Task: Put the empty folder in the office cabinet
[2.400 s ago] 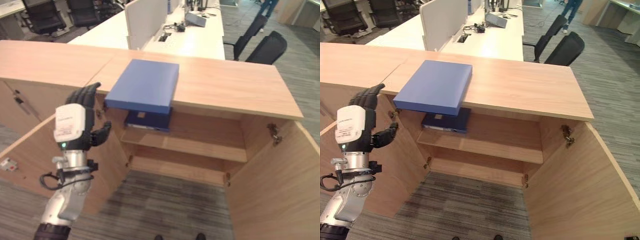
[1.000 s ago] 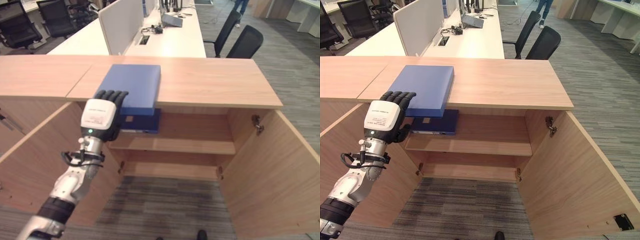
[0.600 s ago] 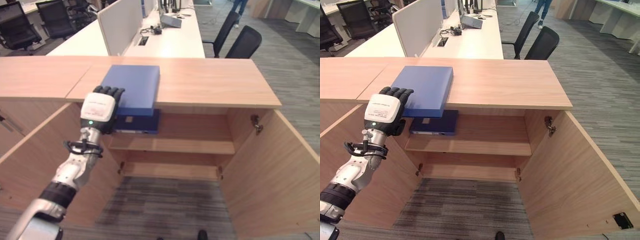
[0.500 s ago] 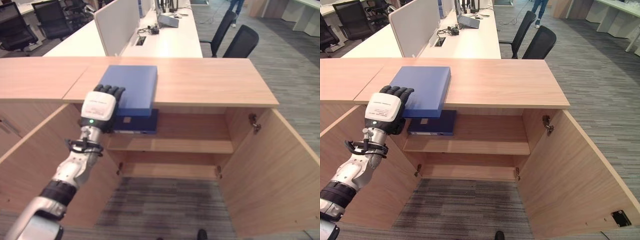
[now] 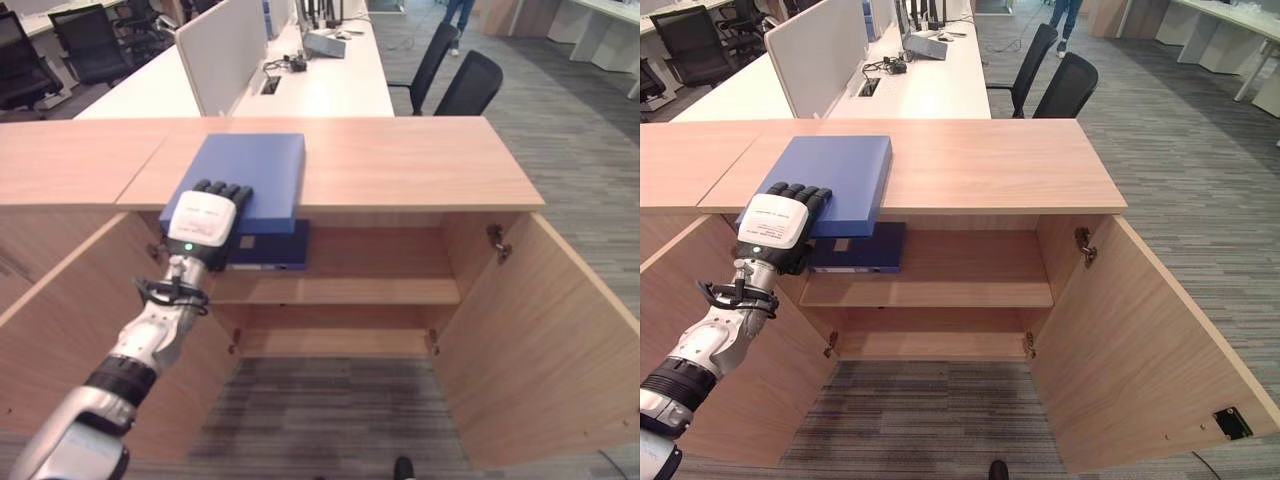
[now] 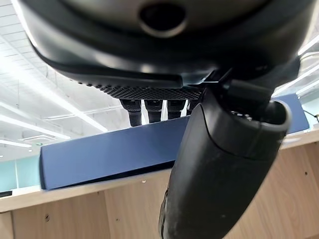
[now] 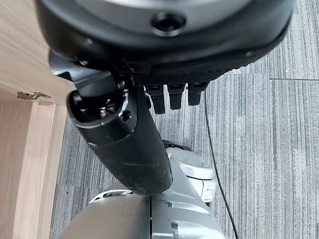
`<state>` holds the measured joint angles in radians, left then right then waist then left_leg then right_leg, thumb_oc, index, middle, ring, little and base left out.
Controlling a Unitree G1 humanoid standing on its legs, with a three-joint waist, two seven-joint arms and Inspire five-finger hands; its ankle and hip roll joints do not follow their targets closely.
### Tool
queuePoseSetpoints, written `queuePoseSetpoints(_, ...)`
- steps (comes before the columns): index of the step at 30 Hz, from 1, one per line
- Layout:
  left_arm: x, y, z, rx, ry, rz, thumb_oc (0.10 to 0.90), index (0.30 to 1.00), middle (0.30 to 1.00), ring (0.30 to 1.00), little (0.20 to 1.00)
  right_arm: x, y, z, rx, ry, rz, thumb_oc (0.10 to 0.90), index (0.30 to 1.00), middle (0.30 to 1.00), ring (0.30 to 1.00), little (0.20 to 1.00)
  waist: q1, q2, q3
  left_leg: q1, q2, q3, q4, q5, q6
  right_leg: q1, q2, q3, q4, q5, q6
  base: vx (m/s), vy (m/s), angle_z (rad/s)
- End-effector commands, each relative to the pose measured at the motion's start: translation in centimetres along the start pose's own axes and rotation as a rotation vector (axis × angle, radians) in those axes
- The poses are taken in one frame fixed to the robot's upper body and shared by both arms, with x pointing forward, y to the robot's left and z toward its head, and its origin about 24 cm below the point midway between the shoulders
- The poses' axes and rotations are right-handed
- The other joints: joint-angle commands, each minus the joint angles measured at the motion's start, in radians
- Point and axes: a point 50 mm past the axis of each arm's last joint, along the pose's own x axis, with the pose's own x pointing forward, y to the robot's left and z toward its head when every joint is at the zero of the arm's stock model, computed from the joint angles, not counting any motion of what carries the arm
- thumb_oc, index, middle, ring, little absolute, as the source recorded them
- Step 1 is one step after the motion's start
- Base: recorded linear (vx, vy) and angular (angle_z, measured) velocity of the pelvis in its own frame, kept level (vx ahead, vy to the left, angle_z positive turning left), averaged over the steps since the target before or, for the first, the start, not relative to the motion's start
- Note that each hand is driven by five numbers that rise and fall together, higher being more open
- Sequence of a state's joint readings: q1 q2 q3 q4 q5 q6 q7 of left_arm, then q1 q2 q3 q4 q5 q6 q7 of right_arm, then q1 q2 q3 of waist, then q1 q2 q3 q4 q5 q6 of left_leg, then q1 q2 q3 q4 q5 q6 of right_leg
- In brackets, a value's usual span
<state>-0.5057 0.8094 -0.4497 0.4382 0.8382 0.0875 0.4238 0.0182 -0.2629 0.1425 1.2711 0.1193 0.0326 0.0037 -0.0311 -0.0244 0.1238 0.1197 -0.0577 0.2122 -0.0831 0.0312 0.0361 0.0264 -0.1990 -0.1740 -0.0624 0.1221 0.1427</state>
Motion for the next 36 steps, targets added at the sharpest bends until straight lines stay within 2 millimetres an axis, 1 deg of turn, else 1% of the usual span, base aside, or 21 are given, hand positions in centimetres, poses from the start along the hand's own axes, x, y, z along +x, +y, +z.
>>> queuePoseSetpoints(1, 3.5, 5.3, -3.0, 0.067, 0.108, 0.197, 0.800, 0.900, 0.900, 0.900, 0.900, 0.0, -1.4, 0.1, -0.059, 0.037, -0.038, 0.800, 0.900, 0.900, 0.900, 0.900, 0.001, -0.023, -0.041, 0.022, -0.057, -0.048, -0.004, -0.176, 0.022, -0.009, -0.123, -0.057, 0.107, 0.009, 0.113, 0.00, 0.000, 0.00)
queuePoseSetpoints(3, 3.4, 5.0, -3.4, 0.072, 0.123, 0.183, 0.800, 0.900, 0.900, 0.900, 0.900, 0.0, -1.4, 0.2, -0.059, 0.034, -0.043, 0.800, 0.900, 0.900, 0.900, 0.900, 0.000, -0.023, -0.041, 0.023, -0.057, -0.046, -0.004, -0.177, 0.022, -0.007, -0.123, -0.056, 0.105, 0.008, 0.112, 0.00, -0.003, -0.02)
queuePoseSetpoints(4, 3.4, 4.9, -3.5, 0.075, 0.130, 0.182, 0.489, 0.434, 0.434, 0.434, 0.434, 0.0, -1.4, 0.2, -0.058, 0.032, -0.044, 0.800, 0.900, 0.900, 0.900, 0.900, 0.000, -0.023, -0.042, 0.023, -0.057, -0.046, -0.004, -0.177, 0.021, -0.006, -0.122, -0.056, 0.103, 0.009, 0.112, 0.00, -0.013, -0.04)
queuePoseSetpoints(5, 3.4, 4.8, -3.9, 0.076, 0.154, 0.181, 0.400, 0.300, 0.300, 0.300, 0.300, 0.1, -1.4, 0.3, -0.063, 0.029, -0.047, 0.800, 0.900, 0.900, 0.900, 0.900, 0.000, -0.024, -0.044, 0.024, -0.056, -0.047, -0.004, -0.177, 0.021, -0.004, -0.121, -0.056, 0.097, 0.009, 0.111, 0.00, -0.013, -0.04)
queuePoseSetpoints(11, 3.2, 4.8, -4.0, 0.059, 0.169, 0.194, 0.400, 0.300, 0.300, 0.300, 0.300, 0.1, -1.2, 0.2, -0.066, 0.032, -0.041, 0.800, 0.900, 0.900, 0.900, 0.900, 0.002, -0.026, -0.046, 0.026, -0.054, -0.047, -0.004, -0.178, 0.021, 0.000, -0.119, -0.056, 0.095, 0.007, 0.110, 0.00, 0.000, 0.00)
queuePoseSetpoints(16, 2.6, 4.5, -3.9, 0.034, 0.170, 0.211, 0.400, 0.300, 0.300, 0.300, 0.300, 0.1, -0.8, -0.2, -0.070, 0.043, -0.033, 0.800, 0.900, 0.900, 0.900, 0.900, 0.001, -0.028, -0.049, 0.030, -0.055, -0.048, -0.004, -0.179, 0.021, 0.003, -0.118, -0.054, 0.095, 0.003, 0.108, 0.00, 0.000, 0.00)
queuePoseSetpoints(19, 2.3, 4.4, -3.7, 0.007, 0.177, 0.234, 0.400, 0.300, 0.300, 0.300, 0.300, 0.0, -0.7, -0.4, -0.070, 0.047, -0.034, 0.800, 0.900, 0.900, 0.900, 0.900, 0.002, -0.029, -0.051, 0.031, -0.054, -0.047, -0.004, -0.180, 0.021, 0.004, -0.118, -0.055, 0.094, 0.003, 0.108, 0.00, 0.000, 0.00)
queuePoseSetpoints(23, 2.1, 4.7, -2.9, -0.063, 0.178, 0.282, 0.400, 0.300, 0.300, 0.300, 0.300, 0.0, -0.6, -0.6, -0.069, 0.052, -0.042, 0.800, 0.900, 0.900, 0.900, 0.900, 0.004, -0.034, -0.051, 0.028, -0.053, -0.046, -0.004, -0.177, 0.020, 0.003, -0.117, -0.056, 0.091, 0.005, 0.106, 0.00, 0.000, 0.00)
queuePoseSetpoints(24, 1.9, 4.7, -2.4, -0.099, 0.172, 0.293, 0.400, 0.300, 0.300, 0.300, 0.300, 0.0, -0.6, -0.7, -0.065, 0.055, -0.043, 0.800, 0.900, 0.900, 0.900, 0.900, 0.005, -0.035, -0.052, 0.027, -0.053, -0.048, -0.004, -0.177, 0.021, 0.002, -0.117, -0.057, 0.091, 0.005, 0.106, 0.00, 0.000, 0.00)
queuePoseSetpoints(25, 1.5, 4.9, -1.1, -0.189, 0.141, 0.320, 0.400, 0.300, 0.300, 0.300, 0.300, 0.0, -0.4, -0.7, -0.051, 0.056, -0.043, 0.800, 0.900, 0.900, 0.900, 0.900, 0.011, -0.038, -0.048, 0.031, -0.053, -0.055, -0.004, -0.180, 0.021, 0.007, -0.117, -0.061, 0.094, -0.001, 0.105, 0.00, 0.000, 0.00)
queuePoseSetpoints(27, 0.5, 5.2, 0.8, -0.329, 0.078, 0.328, 0.400, 0.300, 0.300, 0.300, 0.300, 0.0, -0.4, -0.8, -0.028, 0.058, -0.047, 0.800, 0.900, 0.900, 0.900, 0.900, 0.019, -0.040, -0.044, 0.029, -0.054, -0.063, -0.004, -0.178, 0.022, 0.009, -0.118, -0.065, 0.094, -0.001, 0.103, 0.00, 0.000, 0.00)
queuePoseSetpoints(28, 0.4, 5.2, 0.7, -0.330, 0.080, 0.327, 0.400, 0.300, 0.300, 0.300, 0.300, 0.0, -0.4, -0.8, -0.030, 0.058, -0.047, 0.800, 0.900, 0.900, 0.900, 0.900, 0.019, -0.039, -0.045, 0.027, -0.054, -0.062, -0.004, -0.175, 0.022, 0.007, -0.118, -0.064, 0.092, 0.003, 0.101, -0.01, 0.000, 0.04)
queuePoseSetpoints(29, -1.0, 5.2, 3.2, -0.514, -0.022, 0.290, 0.400, 0.300, 0.300, 0.300, 0.300, 0.0, -0.4, -0.9, -0.012, 0.064, -0.046, 0.800, 0.900, 0.900, 0.900, 0.900, 0.028, -0.041, -0.042, 0.024, -0.055, -0.070, -0.004, -0.172, 0.021, 0.009, -0.118, -0.070, 0.090, 0.002, 0.099, -0.01, -0.002, 0.08)
queuePoseSetpoints(30, -2.5, 4.7, 4.3, -0.642, -0.039, 0.253, 0.400, 0.300, 0.300, 0.300, 0.300, 0.0, -0.1, -1.1, -0.005, 0.066, -0.039, 0.800, 0.900, 0.900, 0.900, 0.900, 0.036, -0.041, -0.040, 0.023, -0.054, -0.077, -0.004, -0.168, 0.020, 0.011, -0.117, -0.073, 0.089, 0.001, 0.096, 0.00, 0.000, 0.00)
queuePoseSetpoints(31, -4.7, 2.9, 6.3, -0.860, -0.038, 0.148, 0.400, 0.300, 0.300, 0.300, 0.300, 0.0, 0.4, -1.2, 0.008, 0.069, -0.024, 0.800, 0.900, 0.900, 0.900, 0.900, 0.047, -0.043, -0.033, 0.021, -0.054, -0.088, -0.004, -0.166, 0.019, 0.015, -0.115, -0.081, 0.091, -0.004, 0.093, 0.00, 0.000, 0.00)
queuePoseSetpoints(33, -6.7, 0.8, 8.2, -1.016, -0.052, -0.019, 0.400, 0.300, 0.300, 0.300, 0.300, 0.0, 0.5, -0.9, 0.016, 0.062, -0.015, 0.800, 0.900, 0.900, 0.900, 0.900, 0.056, -0.044, -0.026, 0.012, -0.055, -0.095, -0.004, -0.160, 0.021, 0.011, -0.114, -0.086, 0.092, -0.002, 0.090, -0.02, -0.006, 0.18)
queuePoseSetpoints(34, -7.5, 0.0, 8.9, -1.075, -0.060, -0.090, 0.400, 0.300, 0.300, 0.300, 0.300, 0.1, 0.5, -0.7, 0.019, 0.057, -0.012, 0.800, 0.900, 0.900, 0.900, 0.900, 0.059, -0.044, -0.025, 0.004, -0.056, -0.095, -0.004, -0.156, 0.022, 0.006, -0.114, -0.086, 0.089, 0.004, 0.089, -0.05, 0.005, 0.32)
queuePoseSetpoints(35, -8.8, -0.9, 9.6, -1.080, -0.106, -0.213, 0.400, 0.300, 0.300, 0.300, 0.300, 0.1, 0.2, -0.5, 0.014, 0.057, -0.011, 0.800, 0.900, 0.900, 0.900, 0.900, 0.063, -0.041, -0.018, -0.002, -0.058, -0.095, -0.004, -0.155, 0.024, 0.002, -0.114, -0.089, 0.090, 0.005, 0.090, -0.05, 0.012, 0.20)
queuePoseSetpoints(36, -9.9, -1.4, 9.7, -1.078, -0.144, -0.316, 0.400, 0.300, 0.300, 0.300, 0.300, 0.1, -0.2, -0.4, -0.002, 0.065, -0.013, 0.800, 0.900, 0.900, 0.900, 0.900, 0.068, -0.035, -0.016, -0.008, -0.059, -0.095, -0.004, -0.155, 0.026, 0.000, -0.115, -0.093, 0.090, 0.006, 0.091, -0.03, 0.024, 0.11)
